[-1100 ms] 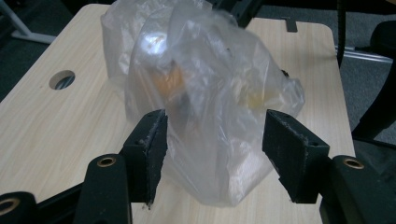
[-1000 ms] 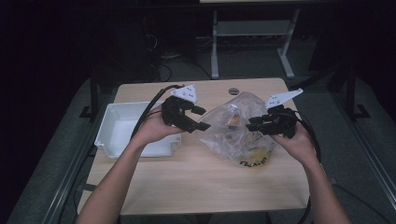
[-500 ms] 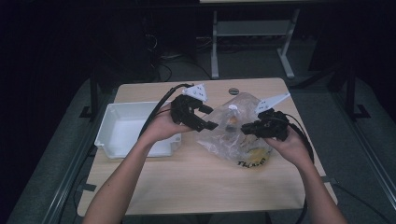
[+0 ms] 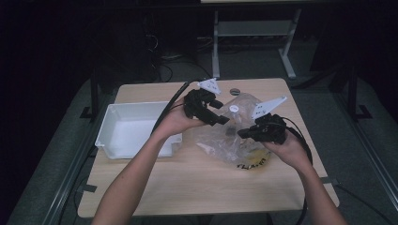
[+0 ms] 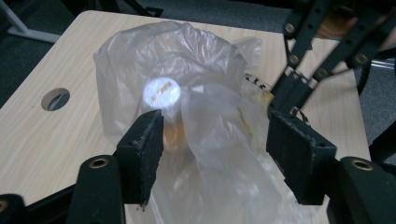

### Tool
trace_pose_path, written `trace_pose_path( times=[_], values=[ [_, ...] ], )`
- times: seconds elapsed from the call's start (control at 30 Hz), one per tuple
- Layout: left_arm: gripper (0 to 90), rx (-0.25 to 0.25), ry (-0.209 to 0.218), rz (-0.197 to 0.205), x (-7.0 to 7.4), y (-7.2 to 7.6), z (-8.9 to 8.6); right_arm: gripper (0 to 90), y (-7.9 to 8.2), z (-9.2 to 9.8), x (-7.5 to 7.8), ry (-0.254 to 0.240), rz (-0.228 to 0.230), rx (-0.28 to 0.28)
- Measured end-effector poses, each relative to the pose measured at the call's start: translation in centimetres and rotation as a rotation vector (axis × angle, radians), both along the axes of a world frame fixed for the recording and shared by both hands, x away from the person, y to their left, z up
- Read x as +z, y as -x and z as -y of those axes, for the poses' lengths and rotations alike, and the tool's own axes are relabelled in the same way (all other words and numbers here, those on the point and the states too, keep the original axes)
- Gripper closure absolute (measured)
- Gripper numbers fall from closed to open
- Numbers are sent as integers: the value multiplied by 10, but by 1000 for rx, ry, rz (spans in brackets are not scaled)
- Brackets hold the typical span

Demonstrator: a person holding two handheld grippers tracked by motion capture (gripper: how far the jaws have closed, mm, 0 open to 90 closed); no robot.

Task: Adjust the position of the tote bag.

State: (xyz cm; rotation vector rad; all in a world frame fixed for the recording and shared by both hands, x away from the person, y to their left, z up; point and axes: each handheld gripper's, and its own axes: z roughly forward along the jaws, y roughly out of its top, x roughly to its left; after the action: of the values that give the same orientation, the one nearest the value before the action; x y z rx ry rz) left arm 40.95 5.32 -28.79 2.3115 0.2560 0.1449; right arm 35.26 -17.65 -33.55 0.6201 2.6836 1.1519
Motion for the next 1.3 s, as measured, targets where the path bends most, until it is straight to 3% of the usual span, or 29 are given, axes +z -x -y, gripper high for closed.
trace_pose_path(
  times=[0.1,0.2,0.33,0.37,0.47,0.63,0.83,0.93,1.13,1.3],
  values=[
    [418,-12,-16,-17,-2,-4,9,896,0,-1,0,-4,-5,10],
    [548,-35,-49,-19,-5,-6,18,897,1,-2,-2,-3,-11,20],
    [862,-99,-85,-47,-12,-5,24,897,4,0,-4,1,-12,27],
    [895,-110,-95,-52,-14,-4,25,897,4,1,-4,1,-11,27],
    [898,-146,-114,-52,-17,0,25,888,6,6,-4,-3,-13,27],
    [899,-182,-135,-48,-18,12,17,769,8,20,2,-30,5,5],
    [899,-183,-151,-68,-25,28,-4,546,-1,36,14,-20,101,-136],
    [899,-178,-157,-67,-29,32,-14,495,-10,43,16,-8,141,-199],
    [899,-176,-175,-79,-38,40,-29,392,-32,57,11,-9,88,-259],
    [900,-154,-189,-87,-43,40,-41,421,-53,64,-4,25,4,-290]
  ],
)
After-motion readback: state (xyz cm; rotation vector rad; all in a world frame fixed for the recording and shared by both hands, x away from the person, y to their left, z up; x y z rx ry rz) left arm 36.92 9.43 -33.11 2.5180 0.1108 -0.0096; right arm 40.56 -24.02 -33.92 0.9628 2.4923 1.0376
